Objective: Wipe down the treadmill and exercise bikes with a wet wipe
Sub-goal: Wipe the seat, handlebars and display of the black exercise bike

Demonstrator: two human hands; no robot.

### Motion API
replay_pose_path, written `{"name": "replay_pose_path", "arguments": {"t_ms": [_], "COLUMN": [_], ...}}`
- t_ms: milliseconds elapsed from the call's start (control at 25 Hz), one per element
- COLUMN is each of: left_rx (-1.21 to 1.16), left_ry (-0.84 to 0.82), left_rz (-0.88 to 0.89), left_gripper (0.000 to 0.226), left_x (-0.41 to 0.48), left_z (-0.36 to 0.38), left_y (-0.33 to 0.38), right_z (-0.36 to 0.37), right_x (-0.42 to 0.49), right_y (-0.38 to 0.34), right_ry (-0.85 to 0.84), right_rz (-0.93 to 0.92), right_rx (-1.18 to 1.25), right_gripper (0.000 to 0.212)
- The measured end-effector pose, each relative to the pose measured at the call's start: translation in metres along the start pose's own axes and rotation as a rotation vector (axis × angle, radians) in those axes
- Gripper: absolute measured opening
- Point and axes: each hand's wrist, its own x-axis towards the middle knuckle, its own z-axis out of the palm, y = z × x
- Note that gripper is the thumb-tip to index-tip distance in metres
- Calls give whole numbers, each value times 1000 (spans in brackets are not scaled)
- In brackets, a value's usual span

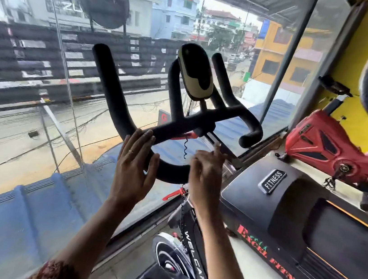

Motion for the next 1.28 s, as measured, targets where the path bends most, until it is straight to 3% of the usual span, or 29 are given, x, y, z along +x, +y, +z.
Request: {"name": "replay_pose_path", "arguments": {"t_ms": [80,160,360,560,720,800,960,1040,1120,1280], "left_rx": [11,17,25,17,15,17,9,-5,-54,-76], "left_ry": [8,10,0,16,-1,-1,3,-1,-14,-50], "left_rz": [1,-1,-16,15,2,2,-3,-11,-10,36], "left_gripper": [44,42,43,41,42,42,43,47,51,50], "left_x": [0,0,-1,0,-1,-1,0,0,-3,-2], "left_z": [1,1,0,1,1,1,2,1,-1,-5], "left_y": [1,2,3,1,0,0,-1,-3,-6,-11], "right_z": [5,1,4,35,16,12,34,42,35,1], "right_x": [-30,-24,1,-54,7,12,-46,-87,-103,-46], "right_y": [-16,0,23,-18,10,17,-27,-43,-41,-19], "right_ry": [-58,-62,135,235,341,334,280,144,46,323], "right_rz": [-179,-218,282,166,607,700,391,90,-86,-181], "right_rx": [-74,-84,307,567,803,845,586,388,267,247], "right_gripper": [31,32,44,56,49,48,55,52,57,27]}}
